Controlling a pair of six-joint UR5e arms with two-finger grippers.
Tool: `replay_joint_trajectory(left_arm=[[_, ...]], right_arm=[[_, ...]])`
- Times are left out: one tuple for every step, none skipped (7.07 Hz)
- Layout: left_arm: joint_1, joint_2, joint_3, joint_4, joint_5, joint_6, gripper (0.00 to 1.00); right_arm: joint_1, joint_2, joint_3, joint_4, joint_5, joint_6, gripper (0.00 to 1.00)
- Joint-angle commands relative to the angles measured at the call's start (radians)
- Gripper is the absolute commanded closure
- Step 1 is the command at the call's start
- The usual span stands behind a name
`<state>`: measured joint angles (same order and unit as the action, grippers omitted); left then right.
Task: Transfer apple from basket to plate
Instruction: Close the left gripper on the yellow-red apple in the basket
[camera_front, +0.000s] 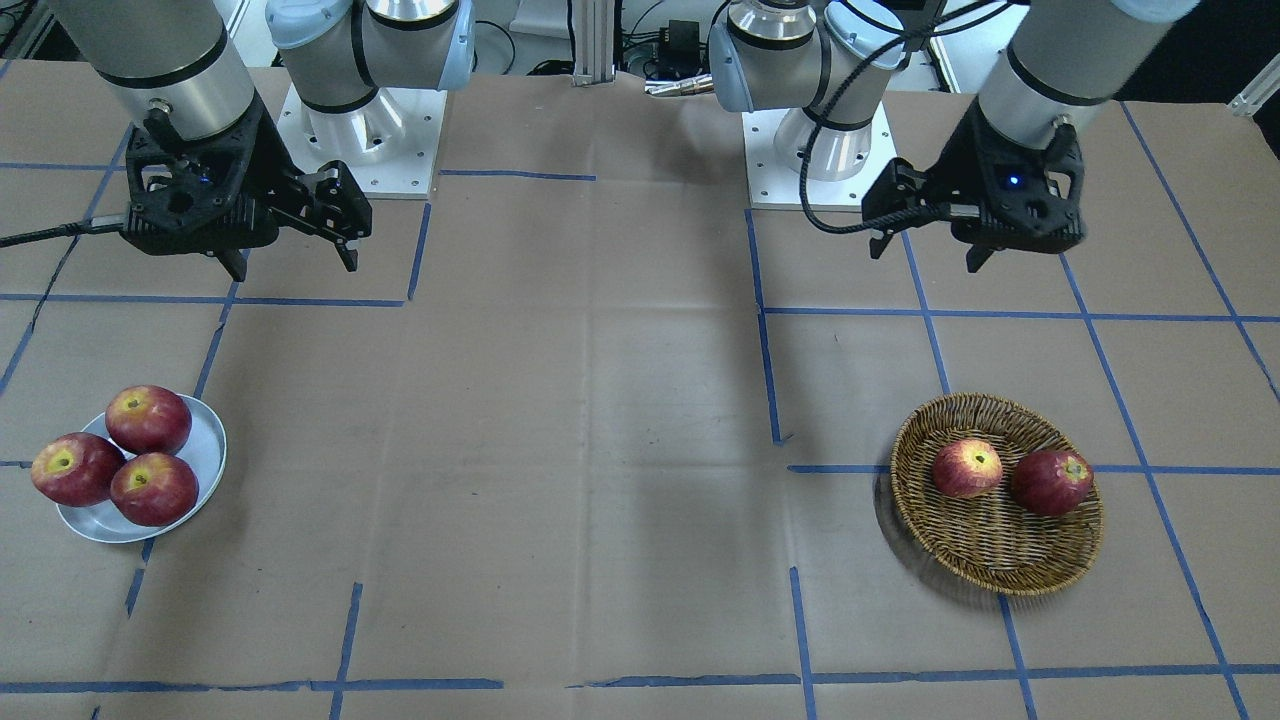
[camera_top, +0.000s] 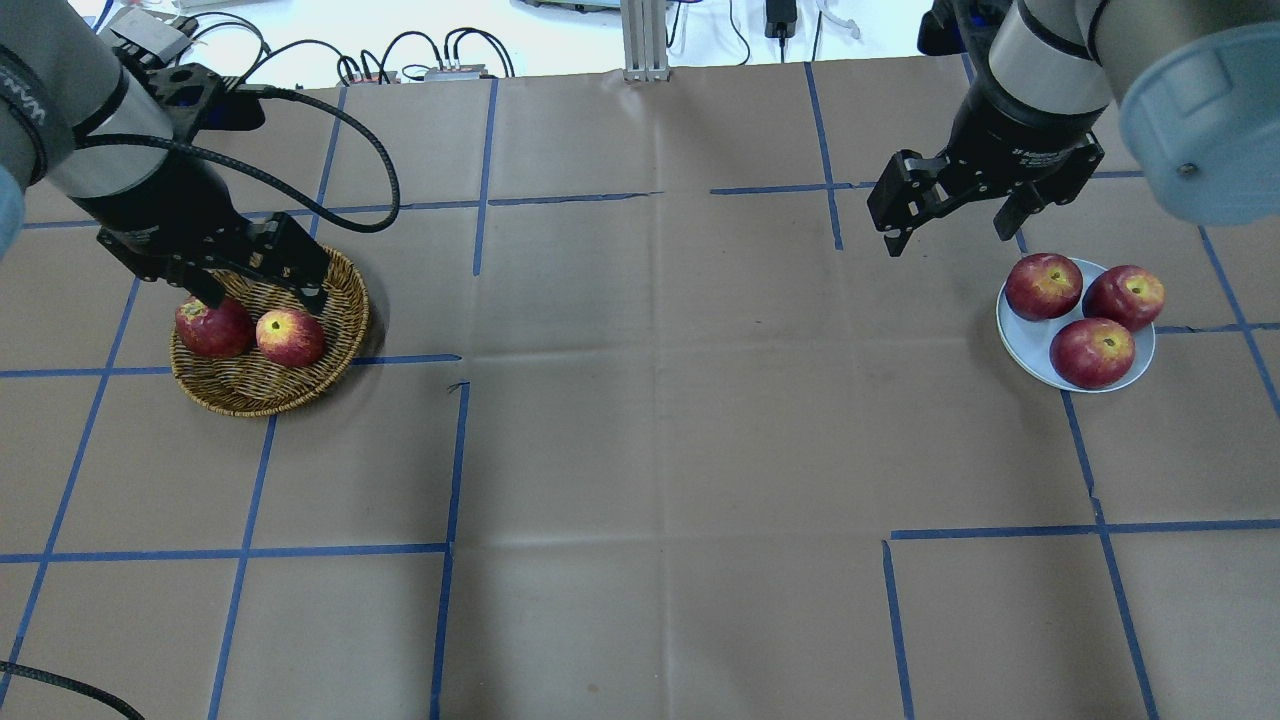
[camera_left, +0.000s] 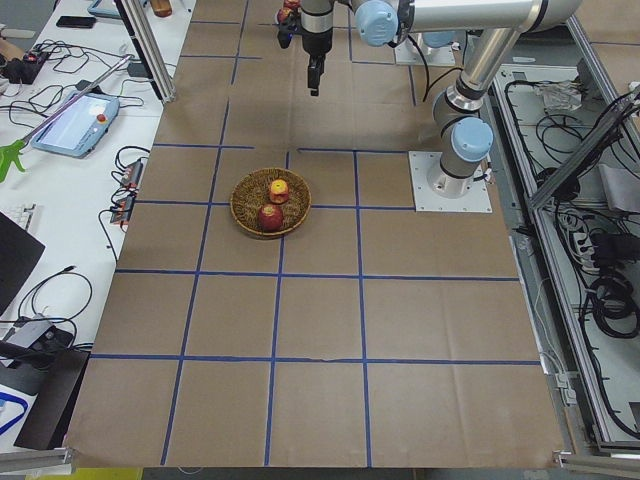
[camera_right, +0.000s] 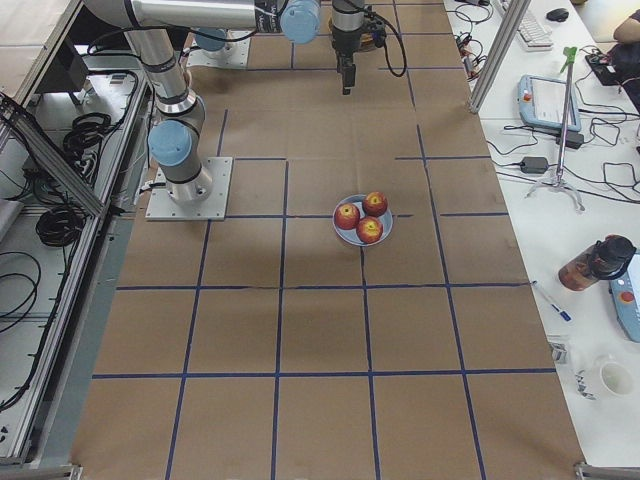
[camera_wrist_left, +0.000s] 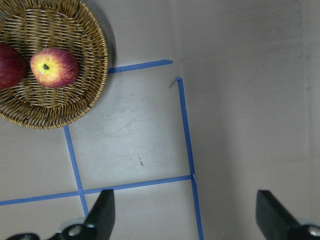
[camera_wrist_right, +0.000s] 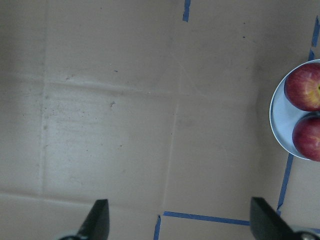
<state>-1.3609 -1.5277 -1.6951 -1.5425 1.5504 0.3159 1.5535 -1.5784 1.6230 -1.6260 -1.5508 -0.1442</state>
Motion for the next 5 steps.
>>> replay_joint_trajectory(left_arm=[[0.118, -0.159, 0.0, 0.2, 0.0, 0.141, 0.01], [0.134, -0.261, -0.001, 0.314, -0.001, 0.158, 0.02], [0.14, -0.332, -0.006, 0.359, 0.003, 0.161, 0.02], [0.158, -0.342, -0.059, 0.396, 0.002, 0.16, 0.04], [0.178, -0.351, -0.113, 0.498, 0.0, 0.16, 0.03]], right_arm=[[0.0, 0.0, 0.0, 0.0, -0.003, 0.0, 0.0], [0.0, 0.0, 0.0, 0.0, -0.003, 0.0, 0.0], [-0.001, 0.0, 0.0, 0.0, -0.002, 0.0, 0.0], [-0.001, 0.0, 0.0, 0.0, -0.005, 0.0, 0.0], [-0.001, 0.0, 0.0, 0.001, -0.002, 0.0, 0.0]])
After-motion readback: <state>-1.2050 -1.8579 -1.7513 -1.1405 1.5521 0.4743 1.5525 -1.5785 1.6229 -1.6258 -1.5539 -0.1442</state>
